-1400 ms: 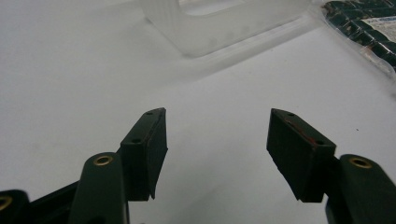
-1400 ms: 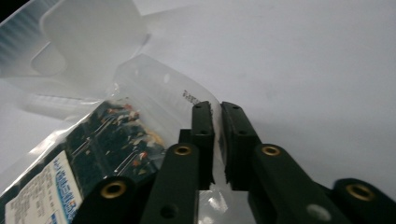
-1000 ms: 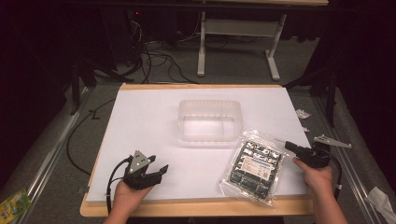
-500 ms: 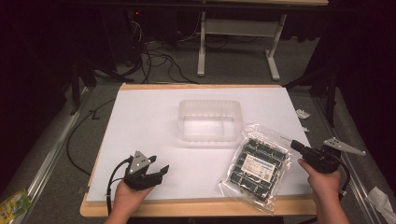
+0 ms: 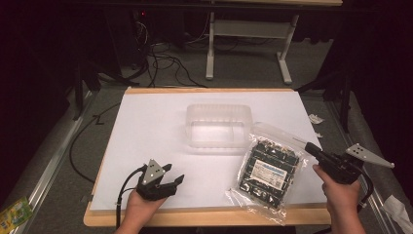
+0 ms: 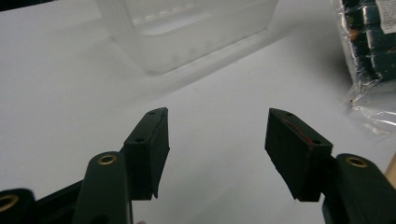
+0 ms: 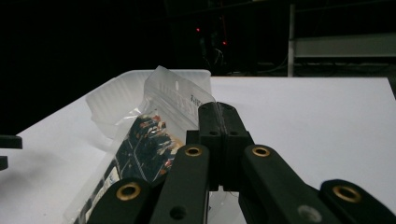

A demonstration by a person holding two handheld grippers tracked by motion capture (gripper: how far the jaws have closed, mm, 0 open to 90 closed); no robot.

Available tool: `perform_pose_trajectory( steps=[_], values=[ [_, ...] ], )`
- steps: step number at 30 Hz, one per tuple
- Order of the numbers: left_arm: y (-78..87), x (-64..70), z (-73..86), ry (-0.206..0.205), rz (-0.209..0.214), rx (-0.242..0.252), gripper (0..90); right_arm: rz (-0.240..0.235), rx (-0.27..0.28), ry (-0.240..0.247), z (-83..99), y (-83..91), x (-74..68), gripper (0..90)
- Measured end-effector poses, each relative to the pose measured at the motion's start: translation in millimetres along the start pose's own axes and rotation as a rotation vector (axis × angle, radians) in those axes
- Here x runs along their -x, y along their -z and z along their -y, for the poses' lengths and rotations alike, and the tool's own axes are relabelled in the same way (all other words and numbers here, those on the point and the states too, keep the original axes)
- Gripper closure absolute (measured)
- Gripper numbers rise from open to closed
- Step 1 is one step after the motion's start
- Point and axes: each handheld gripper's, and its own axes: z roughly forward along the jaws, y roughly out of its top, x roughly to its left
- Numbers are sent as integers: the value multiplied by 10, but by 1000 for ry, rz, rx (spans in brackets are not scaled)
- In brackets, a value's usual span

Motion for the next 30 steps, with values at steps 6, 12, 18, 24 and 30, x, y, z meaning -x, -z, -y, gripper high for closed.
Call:
perform_pose_trajectory(
  steps=[6,12,18,24,30],
  values=[
    [-147,159,-62,-20,42,7,441,-25,28,39,-94,-9,-132,900],
    [-405,363,-183,-3,138,31,479,-36,42,57,-142,-6,-218,900],
    [-723,655,-398,-5,196,62,564,-42,46,64,-154,-6,-240,900],
    [-1092,754,-638,13,197,69,584,-48,44,61,-140,5,-226,900],
    [-1243,724,-957,27,183,117,612,-58,50,59,-146,6,-227,900]
  ],
)
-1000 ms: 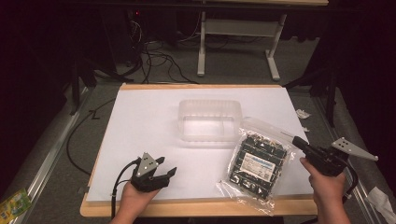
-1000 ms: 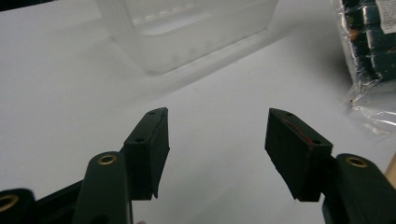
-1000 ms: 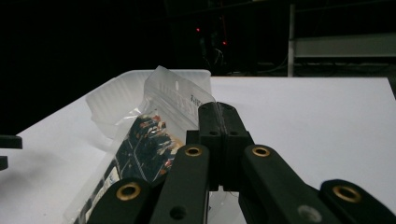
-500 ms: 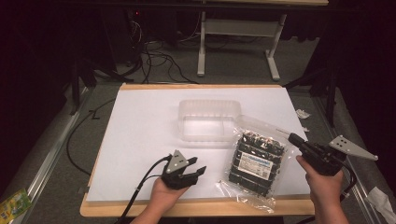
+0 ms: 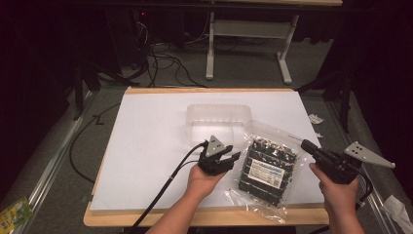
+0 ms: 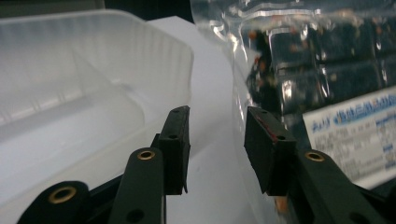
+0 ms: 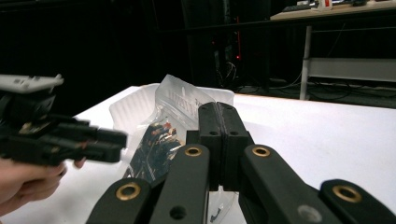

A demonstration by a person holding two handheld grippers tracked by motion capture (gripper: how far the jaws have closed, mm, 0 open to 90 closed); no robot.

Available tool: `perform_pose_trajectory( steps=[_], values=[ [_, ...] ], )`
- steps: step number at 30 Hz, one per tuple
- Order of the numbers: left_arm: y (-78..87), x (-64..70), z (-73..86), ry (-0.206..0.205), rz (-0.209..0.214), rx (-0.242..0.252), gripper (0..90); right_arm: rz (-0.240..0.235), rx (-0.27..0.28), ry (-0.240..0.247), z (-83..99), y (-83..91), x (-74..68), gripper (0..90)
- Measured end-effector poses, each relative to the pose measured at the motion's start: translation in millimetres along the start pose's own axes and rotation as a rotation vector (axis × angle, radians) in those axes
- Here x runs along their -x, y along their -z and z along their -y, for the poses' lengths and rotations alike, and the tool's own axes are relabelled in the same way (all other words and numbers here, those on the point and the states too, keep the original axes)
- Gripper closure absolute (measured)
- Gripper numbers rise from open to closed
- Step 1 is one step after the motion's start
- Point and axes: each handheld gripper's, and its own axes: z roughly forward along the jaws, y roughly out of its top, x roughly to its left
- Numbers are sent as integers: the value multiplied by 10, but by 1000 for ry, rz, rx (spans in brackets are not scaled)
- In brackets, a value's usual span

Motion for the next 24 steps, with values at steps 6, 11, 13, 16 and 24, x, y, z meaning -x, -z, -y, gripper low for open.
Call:
perform_pose_trajectory(
  steps=[6,11,13,16,24],
  values=[
    [-134,24,-178,8,10,-6,680,-8,4,1,-9,-1,-15,900],
    [-198,9,-144,71,72,-30,846,-17,5,0,-8,-6,-31,900],
    [-158,26,-142,66,67,-14,900,-17,9,4,-10,-5,-35,900],
    [-40,54,-174,36,51,13,900,-36,28,-8,-32,10,-45,900],
    [418,19,-343,-37,-30,99,900,-89,80,10,-215,-108,-201,900]
  ],
)
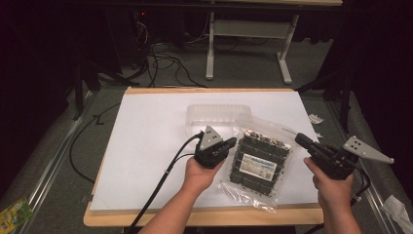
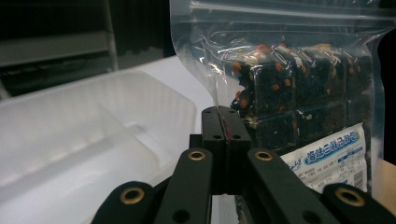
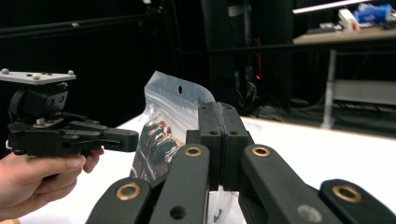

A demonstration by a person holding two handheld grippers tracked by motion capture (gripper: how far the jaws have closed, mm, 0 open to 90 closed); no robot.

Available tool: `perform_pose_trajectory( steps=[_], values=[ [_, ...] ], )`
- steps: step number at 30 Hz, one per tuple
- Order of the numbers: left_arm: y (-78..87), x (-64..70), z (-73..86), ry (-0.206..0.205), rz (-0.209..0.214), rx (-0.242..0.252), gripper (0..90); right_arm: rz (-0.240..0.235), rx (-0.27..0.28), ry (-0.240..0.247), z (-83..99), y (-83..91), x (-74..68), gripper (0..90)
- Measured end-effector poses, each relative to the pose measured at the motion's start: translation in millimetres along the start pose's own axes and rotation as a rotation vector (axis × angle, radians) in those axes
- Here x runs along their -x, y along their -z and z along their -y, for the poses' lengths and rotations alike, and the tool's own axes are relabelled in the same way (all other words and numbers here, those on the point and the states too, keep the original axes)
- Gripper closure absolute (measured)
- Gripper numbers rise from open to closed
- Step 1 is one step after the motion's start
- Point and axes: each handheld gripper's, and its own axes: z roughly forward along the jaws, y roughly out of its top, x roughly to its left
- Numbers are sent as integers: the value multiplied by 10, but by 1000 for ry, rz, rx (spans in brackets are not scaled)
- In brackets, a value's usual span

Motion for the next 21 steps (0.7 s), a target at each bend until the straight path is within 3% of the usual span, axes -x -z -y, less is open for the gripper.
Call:
perform_pose_trajectory(
  steps=[3,4,6,7,8,9,10,12,13,15,21],
  values=[
    [297,-104,-66,-23,-60,56,900,-46,22,3,-116,-190,-154,900],
    [297,-104,-66,-23,-60,56,900,-46,22,3,-116,-190,-154,900],
    [443,-170,-65,-34,-89,80,900,-75,19,18,-203,-376,-299,900],
    [576,-251,-31,-35,-113,98,900,-88,23,25,-225,-440,-350,900],
    [576,-251,-31,-35,-113,98,900,-99,19,32,-239,-502,-401,900],
    [677,-329,44,-26,-133,108,900,-108,17,43,-244,-565,-450,900],
    [677,-329,44,-26,-133,108,900,-108,17,43,-244,-565,-450,900],
    [738,-393,154,-11,-142,115,900,-116,-5,63,-195,-727,-567,900],
    [786,-442,282,-6,-149,129,900,-119,-14,62,-163,-765,-589,900],
    [804,-464,349,1,-152,138,900,-121,-20,60,-127,-796,-602,900],
    [825,-463,438,-18,-154,152,900,-112,-31,47,25,-856,-591,900]
  ],
)
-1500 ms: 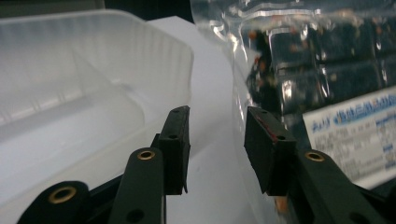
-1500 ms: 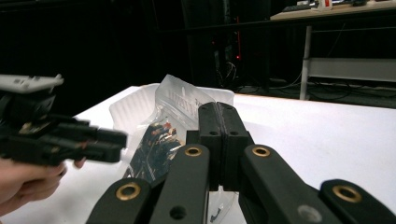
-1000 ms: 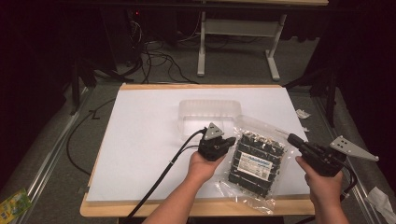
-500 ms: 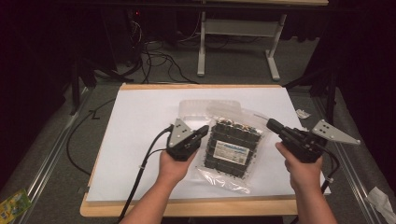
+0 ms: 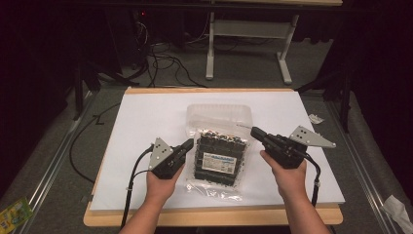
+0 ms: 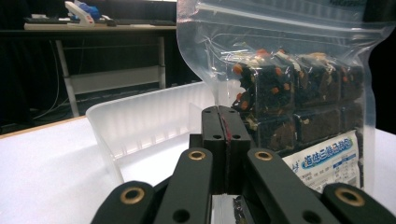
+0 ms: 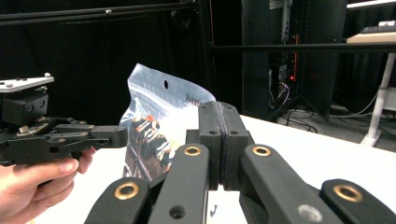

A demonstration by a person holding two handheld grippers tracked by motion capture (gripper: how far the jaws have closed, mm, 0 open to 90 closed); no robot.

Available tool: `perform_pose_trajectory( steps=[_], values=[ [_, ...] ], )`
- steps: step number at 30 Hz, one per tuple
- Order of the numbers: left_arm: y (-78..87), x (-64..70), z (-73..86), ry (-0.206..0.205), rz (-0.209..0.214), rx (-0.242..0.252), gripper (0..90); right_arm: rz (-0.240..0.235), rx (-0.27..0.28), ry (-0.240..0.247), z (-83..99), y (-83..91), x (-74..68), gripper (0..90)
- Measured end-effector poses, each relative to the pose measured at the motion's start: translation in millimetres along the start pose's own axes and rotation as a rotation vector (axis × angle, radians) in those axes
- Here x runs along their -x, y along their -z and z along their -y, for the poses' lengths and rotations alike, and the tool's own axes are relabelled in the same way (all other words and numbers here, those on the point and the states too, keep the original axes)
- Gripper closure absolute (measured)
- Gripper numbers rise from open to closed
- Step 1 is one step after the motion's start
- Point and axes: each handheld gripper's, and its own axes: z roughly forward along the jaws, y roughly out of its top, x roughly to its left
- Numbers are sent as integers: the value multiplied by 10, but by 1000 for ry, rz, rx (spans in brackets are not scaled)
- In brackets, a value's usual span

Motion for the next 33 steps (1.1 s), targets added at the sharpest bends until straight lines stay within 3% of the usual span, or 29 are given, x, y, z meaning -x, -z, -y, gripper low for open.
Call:
perform_pose_trajectory(
  steps=[6,7,8,9,10,11,13,14,16,17,28,33],
  values=[
    [10,12,66,-23,-9,12,900,0,-13,-8,58,6,26,843],
    [15,15,73,-32,-10,19,900,7,-20,-10,59,6,28,799],
    [19,18,78,-37,-12,20,900,-4,-34,-25,46,-1,53,675],
    [20,17,79,-39,-12,21,900,-4,-34,-25,46,-1,53,675],
    [22,16,80,-38,-11,22,900,-15,-49,-39,30,0,72,554],
    [22,16,80,-38,-11,22,900,-15,-49,-39,30,0,72,554],
    [16,17,83,-32,-13,25,900,-32,-57,-46,23,25,88,389],
    [13,14,85,-26,-11,24,900,-32,-57,-46,23,25,88,389],
    [8,-1,88,-13,-7,22,900,-42,-89,-73,58,28,113,243],
    [6,-12,89,-6,-3,19,900,-36,-98,-81,82,28,115,221],
    [-7,-36,105,-9,-7,13,900,-66,-169,-107,361,-36,133,200],
    [-3,-37,103,-15,-3,13,900,-91,-225,-122,520,-174,106,222]
  ],
)
